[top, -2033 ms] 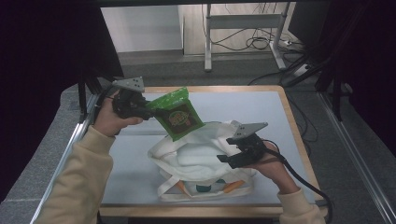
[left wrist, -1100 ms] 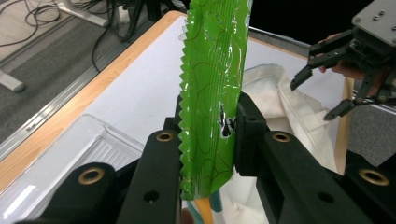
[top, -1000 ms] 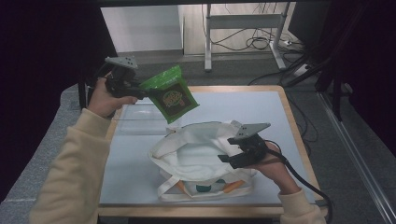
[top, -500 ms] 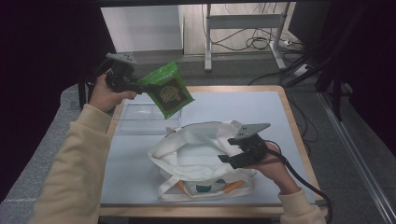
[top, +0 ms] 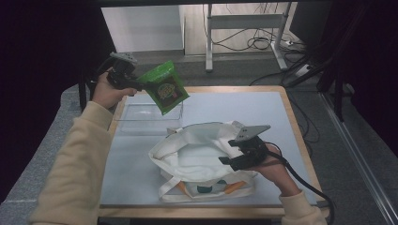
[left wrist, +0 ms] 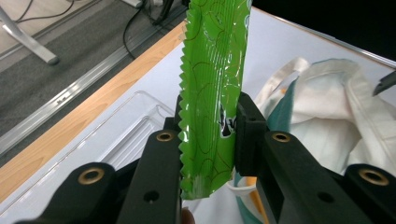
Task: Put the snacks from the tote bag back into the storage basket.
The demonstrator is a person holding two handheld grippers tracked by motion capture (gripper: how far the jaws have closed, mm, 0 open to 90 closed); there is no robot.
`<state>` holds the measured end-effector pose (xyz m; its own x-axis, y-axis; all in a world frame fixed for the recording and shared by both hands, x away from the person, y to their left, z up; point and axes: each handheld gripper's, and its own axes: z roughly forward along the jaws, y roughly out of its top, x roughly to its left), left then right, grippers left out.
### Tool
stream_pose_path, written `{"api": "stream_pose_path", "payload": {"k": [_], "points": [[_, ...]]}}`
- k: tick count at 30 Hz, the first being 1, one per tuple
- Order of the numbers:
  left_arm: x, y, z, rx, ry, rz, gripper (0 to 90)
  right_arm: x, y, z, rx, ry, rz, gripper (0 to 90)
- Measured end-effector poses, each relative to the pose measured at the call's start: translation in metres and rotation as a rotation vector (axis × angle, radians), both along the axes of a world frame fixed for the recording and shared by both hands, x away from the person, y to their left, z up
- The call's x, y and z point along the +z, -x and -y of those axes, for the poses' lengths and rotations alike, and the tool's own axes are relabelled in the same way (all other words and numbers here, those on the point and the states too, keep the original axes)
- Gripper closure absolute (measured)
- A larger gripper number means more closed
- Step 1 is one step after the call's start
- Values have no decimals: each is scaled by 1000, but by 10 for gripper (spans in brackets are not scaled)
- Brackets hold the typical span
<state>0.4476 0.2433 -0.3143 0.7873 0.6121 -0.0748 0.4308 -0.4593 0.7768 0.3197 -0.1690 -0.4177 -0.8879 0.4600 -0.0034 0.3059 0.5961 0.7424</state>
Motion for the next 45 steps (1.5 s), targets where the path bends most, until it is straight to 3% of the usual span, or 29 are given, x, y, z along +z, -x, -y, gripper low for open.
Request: {"api": "stream_pose_path", "payload": {"k": [17,45], "points": [[-13,-25,-10,24,-29,-10,756,0,2,2,-5,1,7,290],[-60,-62,-27,63,-99,-85,755,-4,0,0,-8,12,2,286]]}}
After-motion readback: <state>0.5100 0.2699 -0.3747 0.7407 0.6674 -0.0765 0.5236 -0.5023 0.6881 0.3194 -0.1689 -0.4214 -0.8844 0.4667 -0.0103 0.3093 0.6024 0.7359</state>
